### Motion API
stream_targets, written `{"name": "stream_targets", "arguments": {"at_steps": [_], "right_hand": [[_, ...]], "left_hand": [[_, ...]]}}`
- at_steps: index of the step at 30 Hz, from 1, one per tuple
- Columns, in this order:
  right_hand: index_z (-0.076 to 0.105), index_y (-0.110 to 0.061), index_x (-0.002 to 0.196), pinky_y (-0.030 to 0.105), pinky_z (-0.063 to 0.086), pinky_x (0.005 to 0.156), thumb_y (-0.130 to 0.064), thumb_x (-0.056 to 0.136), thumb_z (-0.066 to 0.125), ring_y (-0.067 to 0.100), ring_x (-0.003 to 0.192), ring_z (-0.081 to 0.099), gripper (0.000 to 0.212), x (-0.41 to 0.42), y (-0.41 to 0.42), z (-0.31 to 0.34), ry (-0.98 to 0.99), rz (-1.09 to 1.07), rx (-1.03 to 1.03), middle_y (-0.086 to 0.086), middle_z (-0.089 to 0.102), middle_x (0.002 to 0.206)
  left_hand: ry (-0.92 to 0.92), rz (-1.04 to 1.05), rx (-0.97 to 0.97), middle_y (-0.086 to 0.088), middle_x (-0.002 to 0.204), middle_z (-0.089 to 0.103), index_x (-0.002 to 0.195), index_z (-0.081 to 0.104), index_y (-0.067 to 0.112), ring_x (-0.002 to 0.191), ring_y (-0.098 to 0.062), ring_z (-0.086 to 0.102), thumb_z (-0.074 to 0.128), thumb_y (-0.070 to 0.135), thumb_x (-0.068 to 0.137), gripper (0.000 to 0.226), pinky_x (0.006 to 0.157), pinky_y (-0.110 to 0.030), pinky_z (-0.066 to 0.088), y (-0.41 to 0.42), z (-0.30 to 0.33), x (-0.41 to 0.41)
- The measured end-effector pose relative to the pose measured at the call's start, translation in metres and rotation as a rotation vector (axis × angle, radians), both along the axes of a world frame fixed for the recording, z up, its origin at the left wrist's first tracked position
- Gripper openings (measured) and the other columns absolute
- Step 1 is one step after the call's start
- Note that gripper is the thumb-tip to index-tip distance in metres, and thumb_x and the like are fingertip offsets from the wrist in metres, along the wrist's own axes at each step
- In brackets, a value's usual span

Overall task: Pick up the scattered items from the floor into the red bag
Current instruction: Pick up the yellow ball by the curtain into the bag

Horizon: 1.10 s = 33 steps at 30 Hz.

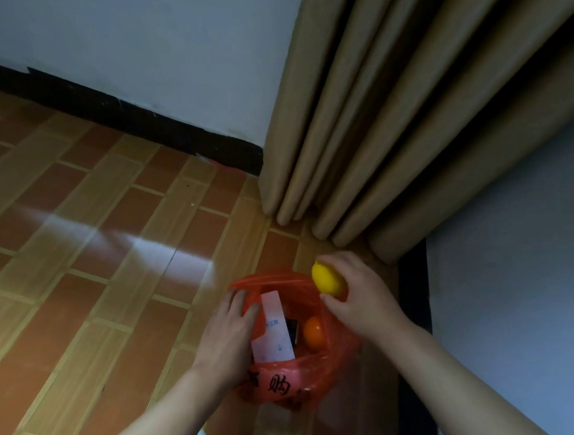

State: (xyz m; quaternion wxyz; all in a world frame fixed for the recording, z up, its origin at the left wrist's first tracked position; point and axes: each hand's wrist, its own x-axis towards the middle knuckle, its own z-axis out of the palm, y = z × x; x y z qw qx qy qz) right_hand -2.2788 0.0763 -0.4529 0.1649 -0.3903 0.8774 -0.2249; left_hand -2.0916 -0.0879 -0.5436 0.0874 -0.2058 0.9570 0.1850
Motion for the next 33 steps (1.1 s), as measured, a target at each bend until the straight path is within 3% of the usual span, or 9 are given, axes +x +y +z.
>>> {"name": "stream_targets", "arguments": {"at_steps": [3,9,13,16,21,23,27,29,33], "right_hand": [[0.048,-0.04,0.148,0.034,0.047,0.108,-0.029,0.087,0.075,0.017,0.13,0.055,0.067,0.013,0.002,-0.016,-0.055,0.11,0.226,-0.012,0.046,0.148],[0.056,-0.036,0.142,0.04,0.05,0.103,-0.04,0.088,0.071,0.021,0.126,0.057,0.056,0.019,-0.003,-0.03,-0.027,0.229,0.429,-0.008,0.055,0.136],[0.043,-0.032,0.153,0.046,0.038,0.117,-0.038,0.093,0.069,0.023,0.144,0.038,0.065,0.009,-0.001,-0.022,0.154,-0.002,0.368,-0.003,0.037,0.156],[0.033,-0.03,0.156,0.054,0.042,0.113,-0.047,0.089,0.072,0.026,0.142,0.038,0.08,0.001,0.008,-0.025,0.169,-0.172,0.323,0.0,0.033,0.154],[0.026,-0.029,0.157,0.05,0.048,0.105,-0.062,0.074,0.078,0.031,0.138,0.04,0.104,0.007,0.016,-0.043,0.035,-0.144,0.595,0.004,0.035,0.149],[0.031,-0.028,0.153,0.05,0.05,0.102,-0.057,0.075,0.077,0.031,0.135,0.043,0.095,0.009,0.018,-0.051,0.045,-0.137,0.647,0.003,0.039,0.147],[0.061,-0.023,0.128,0.05,0.042,0.103,-0.03,0.093,0.059,0.031,0.126,0.052,0.035,0.008,0.016,-0.05,0.184,-0.063,0.75,0.005,0.058,0.13],[0.068,-0.021,0.113,0.051,0.037,0.108,-0.019,0.095,0.053,0.029,0.122,0.055,0.024,0.007,0.014,-0.039,0.217,-0.067,0.742,0.004,0.065,0.12],[0.065,-0.026,0.083,0.044,0.05,0.089,-0.03,0.089,0.06,0.019,0.094,0.063,0.009,-0.003,0.008,-0.001,0.17,-0.24,0.37,-0.006,0.065,0.09]], "left_hand": [[0.057,0.023,0.017,-0.018,0.159,0.044,0.148,0.055,0.014,0.151,-0.037,0.038,0.074,0.002,0.08,0.071,0.116,-0.044,0.042,0.001,0.004,-0.002],[0.195,0.03,0.18,-0.004,0.15,0.045,0.132,0.053,0.018,0.137,-0.026,0.047,0.067,0.027,0.094,0.041,0.102,-0.033,0.05,0.004,0.012,-0.007],[0.246,0.061,0.222,0.0,0.14,0.048,0.124,0.05,0.019,0.128,-0.023,0.048,0.068,0.034,0.093,0.039,0.095,-0.032,0.049,0.006,0.018,-0.012],[0.318,0.098,0.249,0.007,0.121,0.047,0.115,0.049,0.024,0.11,-0.019,0.05,0.065,0.037,0.095,0.029,0.081,-0.027,0.042,0.005,0.027,-0.018],[0.459,0.116,0.228,0.016,0.099,0.04,0.099,0.05,0.029,0.084,-0.009,0.041,0.055,0.043,0.095,0.015,0.071,-0.022,0.032,0.006,0.045,-0.027],[0.492,0.118,0.239,0.015,0.095,0.044,0.095,0.05,0.03,0.082,-0.01,0.043,0.057,0.041,0.093,0.012,0.069,-0.024,0.034,0.007,0.051,-0.031],[0.551,0.142,0.277,0.015,0.093,0.049,0.096,0.054,0.03,0.085,-0.007,0.046,0.065,0.033,0.093,0.013,0.071,-0.025,0.04,0.007,0.062,-0.035],[0.598,0.155,0.301,0.015,0.095,0.051,0.099,0.056,0.029,0.088,-0.008,0.047,0.064,0.032,0.094,0.01,0.074,-0.028,0.044,0.005,0.07,-0.038],[0.701,0.162,0.35,0.012,0.097,0.056,0.101,0.061,0.026,0.093,-0.011,0.054,0.061,0.033,0.097,0.008,0.079,-0.038,0.052,-0.001,0.093,-0.047]]}}
